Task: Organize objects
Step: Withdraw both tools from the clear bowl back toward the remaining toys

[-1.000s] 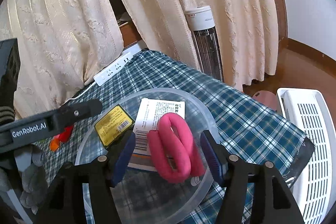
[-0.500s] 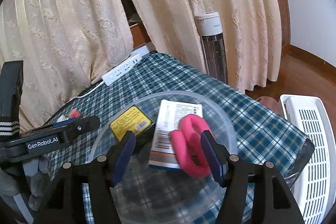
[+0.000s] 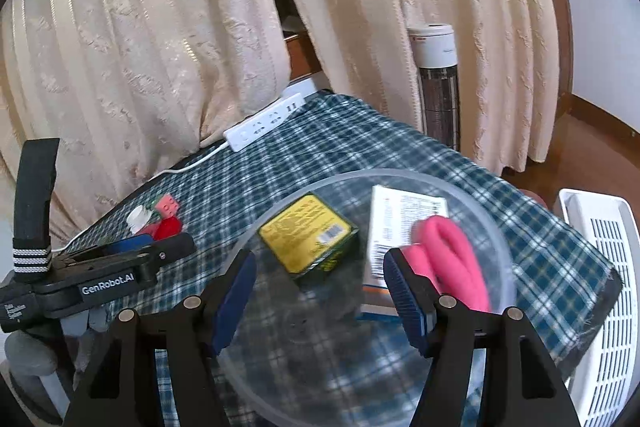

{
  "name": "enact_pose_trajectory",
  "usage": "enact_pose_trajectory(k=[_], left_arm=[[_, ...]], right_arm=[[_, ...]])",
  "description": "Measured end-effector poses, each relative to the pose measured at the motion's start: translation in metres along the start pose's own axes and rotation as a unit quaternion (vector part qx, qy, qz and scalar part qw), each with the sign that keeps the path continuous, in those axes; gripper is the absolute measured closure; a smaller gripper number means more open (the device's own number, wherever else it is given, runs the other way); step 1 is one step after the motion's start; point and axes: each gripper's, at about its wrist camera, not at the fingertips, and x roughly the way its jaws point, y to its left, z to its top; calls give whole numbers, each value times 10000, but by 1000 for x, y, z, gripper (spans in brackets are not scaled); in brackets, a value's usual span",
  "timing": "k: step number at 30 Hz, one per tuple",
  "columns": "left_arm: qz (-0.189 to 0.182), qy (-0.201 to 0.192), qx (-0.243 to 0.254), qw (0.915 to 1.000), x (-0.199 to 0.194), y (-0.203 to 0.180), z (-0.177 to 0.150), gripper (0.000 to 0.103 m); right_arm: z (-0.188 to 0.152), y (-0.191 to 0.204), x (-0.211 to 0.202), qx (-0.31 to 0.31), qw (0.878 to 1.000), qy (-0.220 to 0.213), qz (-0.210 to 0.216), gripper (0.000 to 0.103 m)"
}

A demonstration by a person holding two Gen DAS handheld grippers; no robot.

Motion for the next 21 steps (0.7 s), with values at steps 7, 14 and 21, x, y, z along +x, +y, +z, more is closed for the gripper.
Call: enact_pose_trajectory(k=[7, 14, 21], left_arm=[[255, 69, -153, 9995, 2, 37, -8, 32], [533, 164, -535, 9970, 8, 80, -14, 32], [889, 246, -994, 9908, 19, 121, -18, 32]], right_arm=[[-1, 26, 8, -173, 9997, 61, 135, 34], [-5, 52, 20, -361, 9988, 189, 279, 34], [-8, 78, 36, -577, 9970, 334, 394, 34]])
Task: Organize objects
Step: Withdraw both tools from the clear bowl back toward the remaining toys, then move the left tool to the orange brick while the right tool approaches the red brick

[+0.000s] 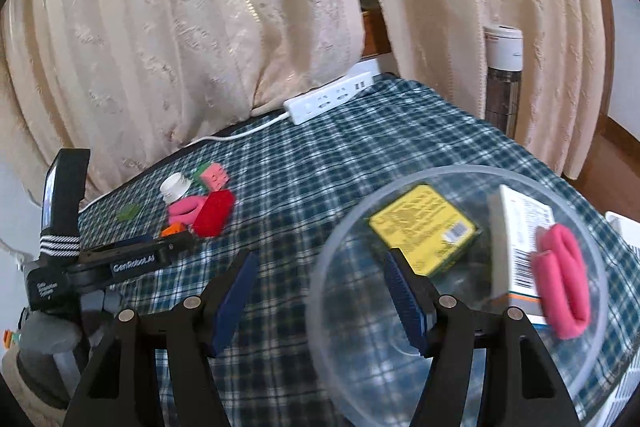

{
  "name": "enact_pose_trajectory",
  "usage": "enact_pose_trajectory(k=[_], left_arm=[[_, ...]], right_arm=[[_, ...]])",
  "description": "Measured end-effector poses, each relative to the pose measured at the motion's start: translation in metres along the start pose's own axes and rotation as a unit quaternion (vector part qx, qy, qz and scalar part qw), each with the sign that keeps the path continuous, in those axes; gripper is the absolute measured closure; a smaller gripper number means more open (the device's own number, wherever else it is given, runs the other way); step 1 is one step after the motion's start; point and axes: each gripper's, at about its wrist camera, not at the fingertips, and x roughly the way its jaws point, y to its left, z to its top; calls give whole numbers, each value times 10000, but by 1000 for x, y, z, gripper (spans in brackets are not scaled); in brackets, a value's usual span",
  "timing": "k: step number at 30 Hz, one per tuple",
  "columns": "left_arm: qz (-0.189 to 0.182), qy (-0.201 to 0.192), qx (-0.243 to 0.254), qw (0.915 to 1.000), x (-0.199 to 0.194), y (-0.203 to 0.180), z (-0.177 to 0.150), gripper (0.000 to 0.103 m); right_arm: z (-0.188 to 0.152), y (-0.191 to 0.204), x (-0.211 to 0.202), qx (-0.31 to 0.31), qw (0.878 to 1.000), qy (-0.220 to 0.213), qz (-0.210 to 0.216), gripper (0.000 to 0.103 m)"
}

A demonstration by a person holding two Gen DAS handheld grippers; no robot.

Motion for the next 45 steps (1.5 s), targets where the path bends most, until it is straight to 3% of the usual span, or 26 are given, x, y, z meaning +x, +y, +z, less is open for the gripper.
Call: enact_pose_trajectory(k=[6, 17, 19, 24, 26, 45], left_arm=[[109, 3, -141, 9998, 9, 18, 7, 32], [-47, 232, -332, 9992, 30, 24, 8, 32], [-34, 217, -316, 9993, 31, 24, 7, 34], [3, 156, -244, 9996, 30, 28, 7, 61], [-25, 156, -257, 9995, 29, 30, 7, 66], [186, -197, -218, 9994, -9, 56, -13, 69]], right_arm=[[3, 19, 15, -194, 9997, 124, 86, 34], [8, 41, 39, -400, 9984, 332, 205, 34], [7, 45, 42, -424, 9982, 360, 219, 34], [8, 53, 50, -473, 9976, 447, 244, 34], [8, 56, 54, -495, 9973, 485, 250, 34], [18, 79, 103, -675, 9935, 879, 247, 34]])
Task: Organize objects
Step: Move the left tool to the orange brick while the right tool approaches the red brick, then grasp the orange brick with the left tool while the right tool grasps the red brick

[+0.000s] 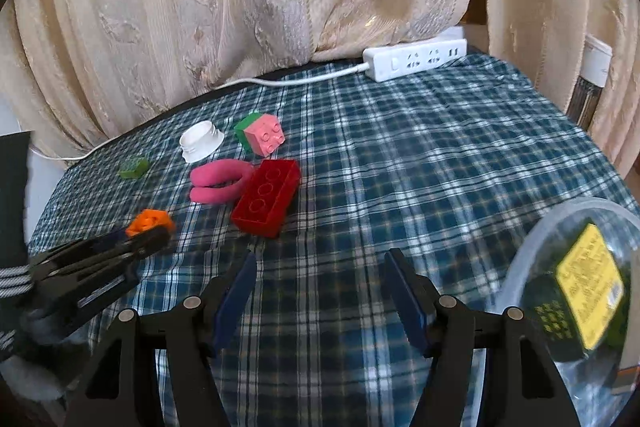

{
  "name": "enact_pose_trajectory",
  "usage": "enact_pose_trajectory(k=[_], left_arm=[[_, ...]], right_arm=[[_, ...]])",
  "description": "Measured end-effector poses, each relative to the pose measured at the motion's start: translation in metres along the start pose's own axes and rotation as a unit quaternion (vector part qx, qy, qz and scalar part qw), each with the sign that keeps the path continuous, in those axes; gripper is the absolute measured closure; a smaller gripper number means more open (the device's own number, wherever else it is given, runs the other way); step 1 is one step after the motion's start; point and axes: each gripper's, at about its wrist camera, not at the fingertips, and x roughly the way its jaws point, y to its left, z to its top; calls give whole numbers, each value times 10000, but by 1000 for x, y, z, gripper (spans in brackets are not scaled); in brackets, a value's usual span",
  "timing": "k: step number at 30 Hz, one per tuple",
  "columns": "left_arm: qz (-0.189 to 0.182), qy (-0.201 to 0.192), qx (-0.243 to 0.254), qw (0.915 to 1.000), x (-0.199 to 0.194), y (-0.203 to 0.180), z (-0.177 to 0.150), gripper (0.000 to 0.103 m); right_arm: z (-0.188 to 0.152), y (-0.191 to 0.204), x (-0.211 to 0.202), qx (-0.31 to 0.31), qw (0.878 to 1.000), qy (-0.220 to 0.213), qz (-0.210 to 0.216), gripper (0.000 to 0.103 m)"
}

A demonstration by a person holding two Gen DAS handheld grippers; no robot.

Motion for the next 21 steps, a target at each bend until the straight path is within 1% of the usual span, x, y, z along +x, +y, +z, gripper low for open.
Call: enact_pose_trajectory(k=[6, 12, 17, 21], left_arm=[[-119, 1, -58, 9999, -6, 7, -5, 69], [-165, 42, -132, 9998, -6, 13, -6, 69], [-200, 79, -182, 9996, -5, 16, -7, 69], [-190, 86, -182, 9996, -5, 16, -7, 69]], right_arm=[[15, 10, 21, -30, 9999, 139, 73, 34], [29, 21, 38, -62, 9996, 234, 140, 34], [35, 35, 49, -264, 9992, 237, 179, 34], [38, 42, 58, -382, 9989, 260, 102, 34]])
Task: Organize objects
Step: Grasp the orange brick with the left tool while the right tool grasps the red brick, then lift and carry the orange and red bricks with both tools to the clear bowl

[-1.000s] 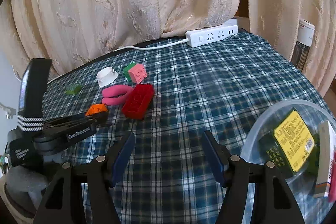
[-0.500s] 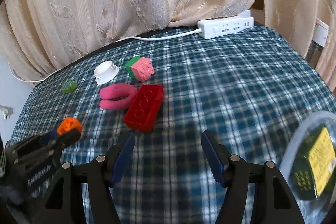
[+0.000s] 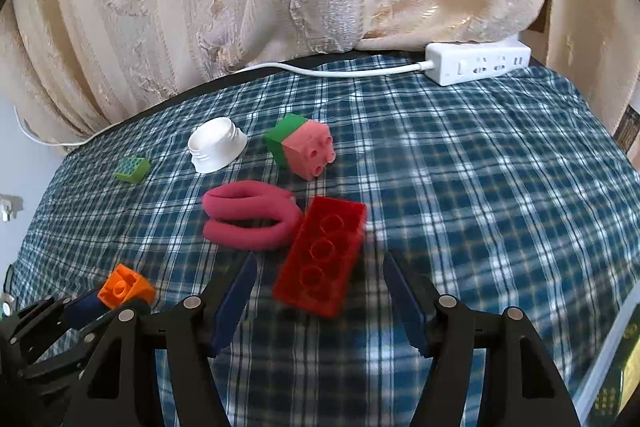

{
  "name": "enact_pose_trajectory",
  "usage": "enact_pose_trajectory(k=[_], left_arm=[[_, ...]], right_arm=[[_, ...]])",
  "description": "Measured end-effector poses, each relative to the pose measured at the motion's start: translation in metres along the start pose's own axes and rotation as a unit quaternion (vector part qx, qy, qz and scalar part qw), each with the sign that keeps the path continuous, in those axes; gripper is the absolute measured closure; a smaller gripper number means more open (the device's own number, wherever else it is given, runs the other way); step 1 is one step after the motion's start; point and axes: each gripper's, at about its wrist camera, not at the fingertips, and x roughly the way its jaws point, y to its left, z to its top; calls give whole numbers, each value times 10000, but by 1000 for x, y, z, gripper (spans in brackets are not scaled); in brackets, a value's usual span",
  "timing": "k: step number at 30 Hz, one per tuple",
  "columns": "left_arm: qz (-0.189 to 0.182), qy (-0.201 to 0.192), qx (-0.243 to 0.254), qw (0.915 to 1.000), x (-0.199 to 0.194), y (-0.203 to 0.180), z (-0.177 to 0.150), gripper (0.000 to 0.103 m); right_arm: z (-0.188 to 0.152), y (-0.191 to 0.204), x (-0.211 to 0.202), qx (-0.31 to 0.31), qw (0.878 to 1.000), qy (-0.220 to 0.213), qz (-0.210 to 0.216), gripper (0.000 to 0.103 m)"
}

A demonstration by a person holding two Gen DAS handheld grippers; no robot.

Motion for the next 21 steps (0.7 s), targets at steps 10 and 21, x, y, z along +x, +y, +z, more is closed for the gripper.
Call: enact_pose_trajectory(k=[10, 21], left_arm=[[-20, 30, -17, 10000, -1, -1, -1, 69], [-74, 8, 29, 10000, -4, -6, -2, 69]], right_arm=[[-5, 9, 9, -408, 9985, 25, -363, 59], [-15, 2, -12, -247, 9992, -138, -281, 70]])
